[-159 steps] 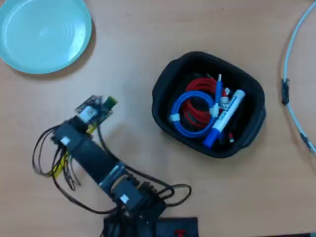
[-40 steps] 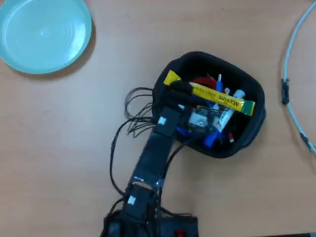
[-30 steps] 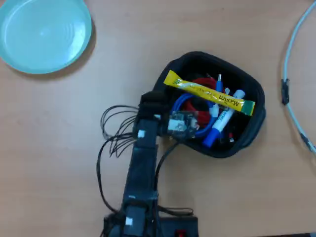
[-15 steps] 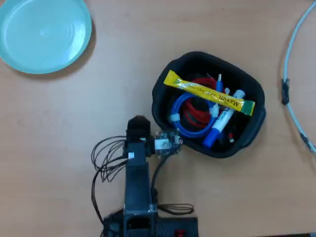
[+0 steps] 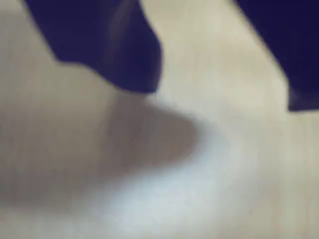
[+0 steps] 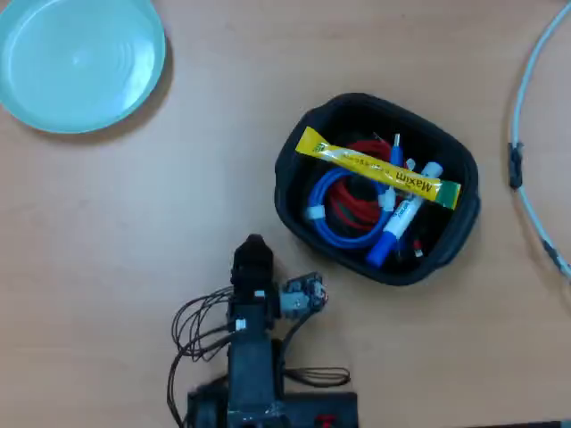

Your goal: Pick up the yellow instant coffee stick, then put it in the black bowl

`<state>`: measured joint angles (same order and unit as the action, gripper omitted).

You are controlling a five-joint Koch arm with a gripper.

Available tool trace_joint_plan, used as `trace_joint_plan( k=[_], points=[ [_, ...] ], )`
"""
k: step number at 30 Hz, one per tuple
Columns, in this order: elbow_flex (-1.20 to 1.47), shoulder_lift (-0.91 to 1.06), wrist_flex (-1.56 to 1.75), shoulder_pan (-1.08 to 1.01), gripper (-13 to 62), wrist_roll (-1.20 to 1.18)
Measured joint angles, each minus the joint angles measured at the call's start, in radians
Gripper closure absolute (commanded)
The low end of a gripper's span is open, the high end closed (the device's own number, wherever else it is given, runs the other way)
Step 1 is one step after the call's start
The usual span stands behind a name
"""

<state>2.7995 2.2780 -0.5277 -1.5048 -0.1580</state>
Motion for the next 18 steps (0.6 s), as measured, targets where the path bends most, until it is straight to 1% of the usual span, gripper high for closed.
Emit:
trace_joint_plan(
  k=[6, 12, 18],
  points=[
    [0.092, 0.0, 0.063, -0.008, 22.4, 0.0],
    [0.173, 0.0, 0.221, -0.04, 22.7, -0.002],
    [0.23, 0.0, 0.308, -0.052, 22.7, -0.002]
  ],
)
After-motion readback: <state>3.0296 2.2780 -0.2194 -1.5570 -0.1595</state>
